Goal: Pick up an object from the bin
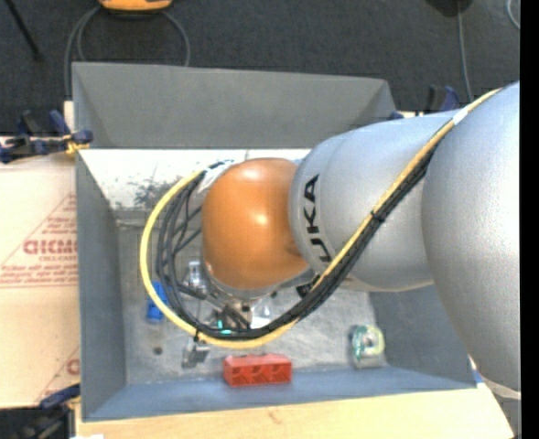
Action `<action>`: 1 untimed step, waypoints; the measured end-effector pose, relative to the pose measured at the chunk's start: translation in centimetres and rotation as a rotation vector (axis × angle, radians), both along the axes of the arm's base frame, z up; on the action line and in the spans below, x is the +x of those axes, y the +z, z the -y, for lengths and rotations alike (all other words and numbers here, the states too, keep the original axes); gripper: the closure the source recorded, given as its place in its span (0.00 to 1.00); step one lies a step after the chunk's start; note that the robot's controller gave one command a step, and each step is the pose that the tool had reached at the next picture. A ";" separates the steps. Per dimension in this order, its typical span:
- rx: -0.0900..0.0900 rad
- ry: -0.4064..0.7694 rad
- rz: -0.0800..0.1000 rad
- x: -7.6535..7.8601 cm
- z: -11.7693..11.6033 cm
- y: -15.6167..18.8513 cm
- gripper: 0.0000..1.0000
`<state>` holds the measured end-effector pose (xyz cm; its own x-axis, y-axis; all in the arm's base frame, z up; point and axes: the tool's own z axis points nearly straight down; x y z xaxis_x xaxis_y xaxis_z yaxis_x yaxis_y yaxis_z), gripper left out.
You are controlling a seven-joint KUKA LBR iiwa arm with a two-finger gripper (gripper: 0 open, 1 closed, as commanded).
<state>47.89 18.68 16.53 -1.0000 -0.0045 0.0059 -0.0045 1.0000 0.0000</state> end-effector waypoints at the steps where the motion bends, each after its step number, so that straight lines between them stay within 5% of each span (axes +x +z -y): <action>1: -0.002 0.217 0.005 3.3 6.3 -6.0 0.00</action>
Offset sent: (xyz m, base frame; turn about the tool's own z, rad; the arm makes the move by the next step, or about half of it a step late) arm 0.0325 -0.0593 -0.0583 -0.2214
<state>51.21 12.38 10.57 -0.9757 -0.2193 0.0015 -0.2193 0.9757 -0.0028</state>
